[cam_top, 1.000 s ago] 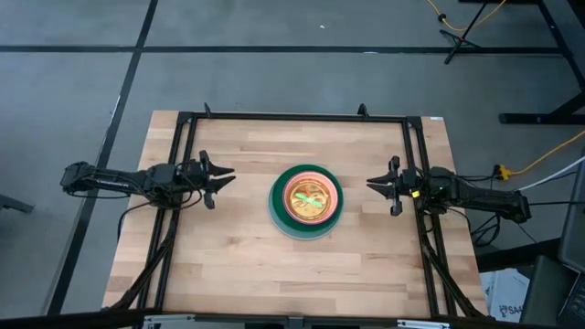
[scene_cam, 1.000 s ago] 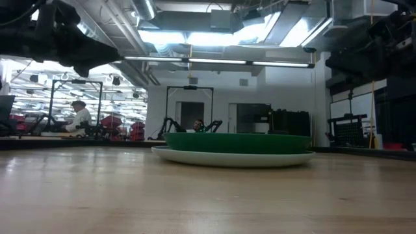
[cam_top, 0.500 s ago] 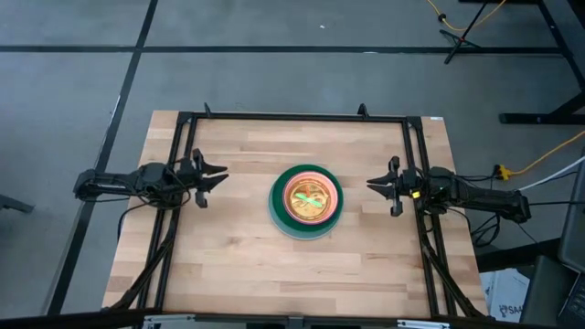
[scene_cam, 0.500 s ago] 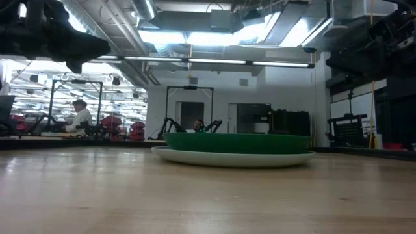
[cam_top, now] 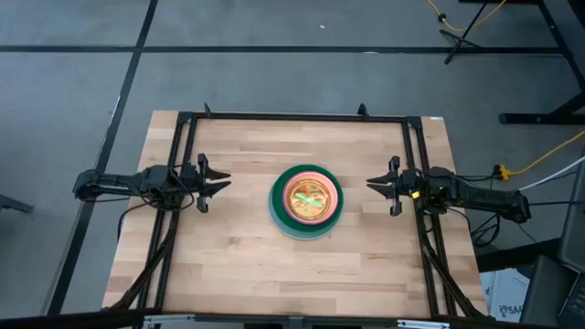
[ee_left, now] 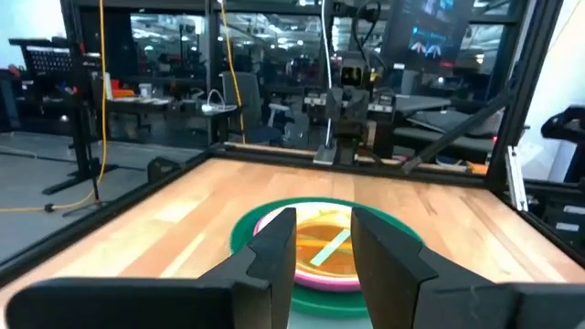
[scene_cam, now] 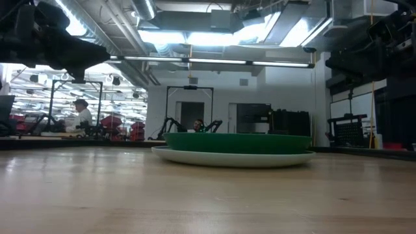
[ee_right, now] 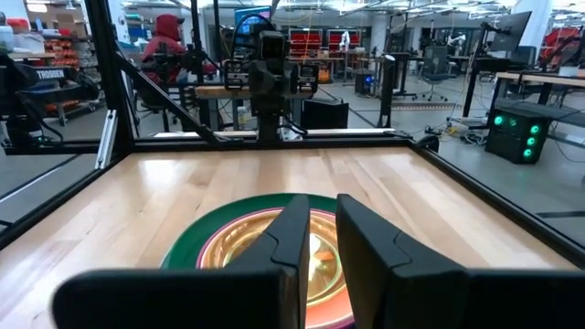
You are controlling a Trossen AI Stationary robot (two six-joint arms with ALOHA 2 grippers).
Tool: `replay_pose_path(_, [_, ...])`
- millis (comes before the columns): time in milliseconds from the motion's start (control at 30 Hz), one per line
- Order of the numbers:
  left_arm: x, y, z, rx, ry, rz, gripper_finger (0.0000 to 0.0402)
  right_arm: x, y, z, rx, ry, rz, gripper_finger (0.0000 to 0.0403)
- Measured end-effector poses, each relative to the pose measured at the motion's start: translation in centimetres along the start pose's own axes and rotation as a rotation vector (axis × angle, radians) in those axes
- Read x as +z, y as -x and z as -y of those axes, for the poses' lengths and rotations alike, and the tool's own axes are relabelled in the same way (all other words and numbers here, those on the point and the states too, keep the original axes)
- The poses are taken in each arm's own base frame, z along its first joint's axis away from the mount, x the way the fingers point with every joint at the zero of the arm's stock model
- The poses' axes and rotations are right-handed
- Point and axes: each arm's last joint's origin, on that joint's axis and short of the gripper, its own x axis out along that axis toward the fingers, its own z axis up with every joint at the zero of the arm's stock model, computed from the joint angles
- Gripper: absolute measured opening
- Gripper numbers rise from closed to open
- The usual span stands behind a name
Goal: Stack plastic plates
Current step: Return to Home Position
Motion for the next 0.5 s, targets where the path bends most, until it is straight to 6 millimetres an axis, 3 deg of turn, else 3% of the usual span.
replay_pose_path(500, [-0.03,-0.03,-0.01,0.006,-0.022,-0.004,0.0101,-0.1,0.0,0.15,-0.052,-0.028,-0.008,0.005])
